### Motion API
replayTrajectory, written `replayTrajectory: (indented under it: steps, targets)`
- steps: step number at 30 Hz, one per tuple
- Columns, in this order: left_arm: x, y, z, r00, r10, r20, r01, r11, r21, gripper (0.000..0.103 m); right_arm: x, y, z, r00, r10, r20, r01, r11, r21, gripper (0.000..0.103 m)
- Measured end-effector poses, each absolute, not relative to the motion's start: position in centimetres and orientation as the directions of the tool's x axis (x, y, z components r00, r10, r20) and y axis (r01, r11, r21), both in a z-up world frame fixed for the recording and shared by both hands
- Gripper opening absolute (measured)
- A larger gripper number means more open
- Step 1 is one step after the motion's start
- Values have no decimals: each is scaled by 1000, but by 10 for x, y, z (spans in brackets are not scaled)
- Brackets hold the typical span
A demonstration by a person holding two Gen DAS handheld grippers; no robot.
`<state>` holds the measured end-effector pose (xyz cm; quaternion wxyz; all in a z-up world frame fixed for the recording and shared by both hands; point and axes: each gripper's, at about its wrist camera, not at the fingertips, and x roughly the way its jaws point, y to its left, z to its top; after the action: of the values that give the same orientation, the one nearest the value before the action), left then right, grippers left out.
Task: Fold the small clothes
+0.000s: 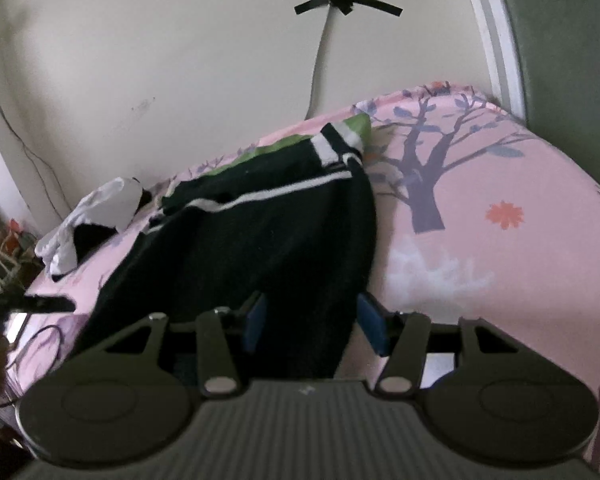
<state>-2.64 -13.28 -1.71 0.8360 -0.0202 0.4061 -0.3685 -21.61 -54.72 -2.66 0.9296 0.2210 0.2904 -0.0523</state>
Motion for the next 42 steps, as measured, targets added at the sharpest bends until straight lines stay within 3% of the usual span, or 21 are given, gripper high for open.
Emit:
replayTrajectory:
  steps: [6,8,10,11,14,17,19,23,25,26,28,29,30,31,32,38,42]
  targets:
    - [-57,-158,-25,348,-579,-737,645,719,-260,54,-241,-551,-36,825,53,-562,221,886,408,51]
    - [-69,-165,-24,330,-561,-759,672,704,-228,37,-252,-544,-39,822,86,-563,204,878,432,51]
    - [-78,-170,-25,318,-539,-780,689,697,-201,11,-264,-528,-39,822,122,-556,168,882,441,39]
    - [-83,-169,-25,321,-533,-783,690,698,-193,11,-268,-521,-40,817,143,-559,154,879,451,9]
    - [-85,-153,-13,375,-510,-774,654,737,-169,10,-281,-505,-40,829,81,-553,186,894,409,6]
    - [-73,-116,10,418,-521,-744,567,790,-234,10,-294,-528,-27,859,-27,-511,274,867,416,4]
    - [-68,-105,13,391,-551,-737,544,784,-298,10,-297,-545,-26,863,-11,-505,286,835,471,4]
    - [-77,-124,-1,358,-519,-777,574,778,-255,14,-289,-547,-24,831,33,-556,271,848,455,7]
    - [-80,-127,-8,339,-508,-792,578,777,-251,24,-291,-549,-24,817,68,-573,262,841,473,17]
    - [-79,-126,-11,326,-508,-797,578,775,-258,28,-293,-552,-25,806,89,-586,259,836,483,30]
    - [-76,-124,-18,287,-517,-807,568,770,-291,36,-294,-551,-29,790,112,-603,268,822,503,35]
    - [-76,-122,-21,262,-518,-814,563,767,-307,35,-293,-550,-32,786,132,-604,263,812,521,33]
    - [-77,-123,-23,258,-517,-816,565,766,-307,33,-291,-547,-35,782,156,-604,251,808,533,23]
    - [-79,-125,-22,259,-511,-820,579,761,-292,13,-290,-542,-37,778,171,-605,234,814,532,11]
    - [-80,-126,-20,232,-520,-822,594,745,-304,11,-288,-539,-37,775,178,-606,219,824,522,8]
    - [-64,-104,24,247,-656,-714,572,693,-439,10,-289,-568,-2,880,183,-438,146,773,617,6]
    - [-19,-118,56,331,-709,-623,513,689,-512,11,-234,-594,22,924,140,-355,116,784,610,6]
